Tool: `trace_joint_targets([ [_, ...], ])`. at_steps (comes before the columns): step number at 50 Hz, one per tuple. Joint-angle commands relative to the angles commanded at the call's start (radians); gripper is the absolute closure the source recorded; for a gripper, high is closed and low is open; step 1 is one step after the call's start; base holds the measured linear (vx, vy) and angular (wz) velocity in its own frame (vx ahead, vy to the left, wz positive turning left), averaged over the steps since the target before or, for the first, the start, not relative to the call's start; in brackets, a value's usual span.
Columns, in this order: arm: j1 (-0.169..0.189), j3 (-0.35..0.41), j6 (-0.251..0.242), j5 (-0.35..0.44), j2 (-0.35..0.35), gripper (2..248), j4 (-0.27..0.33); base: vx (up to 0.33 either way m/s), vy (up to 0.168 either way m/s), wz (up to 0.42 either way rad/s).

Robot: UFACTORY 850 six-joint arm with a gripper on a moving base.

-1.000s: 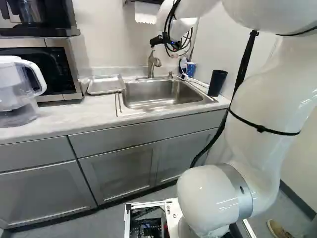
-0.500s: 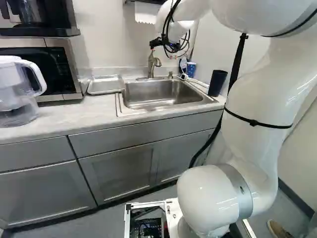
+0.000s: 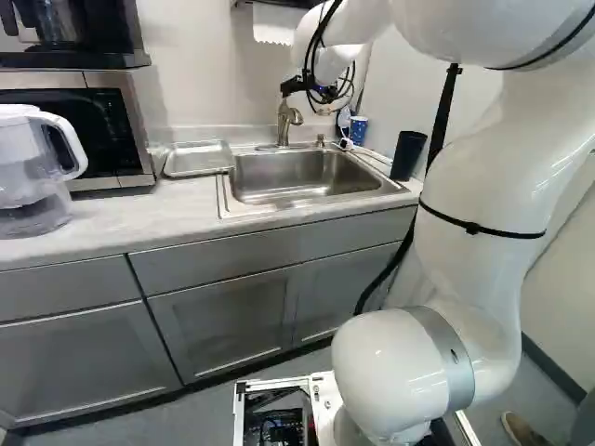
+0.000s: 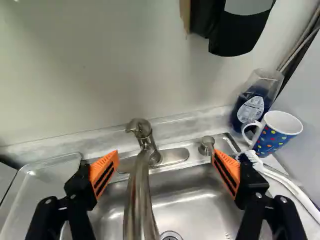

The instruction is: Rinse the cup and place it in the tray

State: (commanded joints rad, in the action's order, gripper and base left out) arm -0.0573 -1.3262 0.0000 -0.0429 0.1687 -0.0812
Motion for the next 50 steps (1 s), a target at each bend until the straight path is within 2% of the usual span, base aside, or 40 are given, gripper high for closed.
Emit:
trace_joint_targets([
  [17,0.000,-0.014,0.000,0.000,0.013,3,0.000,0.000,0.000,0.000],
  [50,0.005,-0.096,0.000,-0.013,0.087,3,0.000,0.000,0.000,0.000],
])
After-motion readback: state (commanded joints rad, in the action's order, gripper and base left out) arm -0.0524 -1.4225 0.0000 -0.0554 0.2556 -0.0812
